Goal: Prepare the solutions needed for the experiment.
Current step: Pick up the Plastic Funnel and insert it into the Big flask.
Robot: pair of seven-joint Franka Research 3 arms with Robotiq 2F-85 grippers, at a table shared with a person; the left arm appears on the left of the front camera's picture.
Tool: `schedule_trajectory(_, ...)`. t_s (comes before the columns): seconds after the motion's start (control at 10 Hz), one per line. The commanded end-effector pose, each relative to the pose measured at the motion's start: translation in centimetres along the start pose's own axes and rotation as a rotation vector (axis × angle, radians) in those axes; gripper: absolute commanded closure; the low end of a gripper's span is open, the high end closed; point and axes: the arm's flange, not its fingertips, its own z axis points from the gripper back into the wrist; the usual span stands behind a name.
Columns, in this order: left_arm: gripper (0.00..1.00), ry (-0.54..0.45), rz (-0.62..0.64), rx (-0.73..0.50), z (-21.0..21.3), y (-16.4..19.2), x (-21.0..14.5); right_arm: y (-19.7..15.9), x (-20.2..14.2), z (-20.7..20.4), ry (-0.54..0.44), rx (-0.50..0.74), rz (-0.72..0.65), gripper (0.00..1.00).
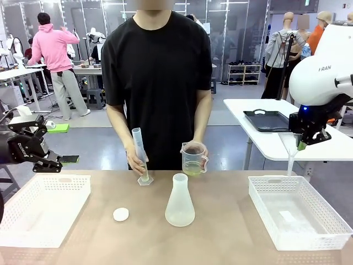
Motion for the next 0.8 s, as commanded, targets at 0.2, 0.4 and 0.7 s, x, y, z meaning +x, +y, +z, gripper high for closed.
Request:
schedule_trajectory(0.2,0.0,0.006,-0.001,-0.011,0.0,-0.1,-0.1,3.8,-0.1,1.1,0.025,0.202,0.259,0.94)
schedule_trajectory(0.4,0.0,0.006,-0.001,-0.011,0.0,-0.1,-0.1,5.2,-2.7,2.6,0.063,0.331,0.427,0.94)
schedule_trajectory(0.7,0.0,0.006,-0.001,-0.011,0.0,-0.1,-0.1,5.7,-8.4,4.3,0.118,0.524,0.745,0.94)
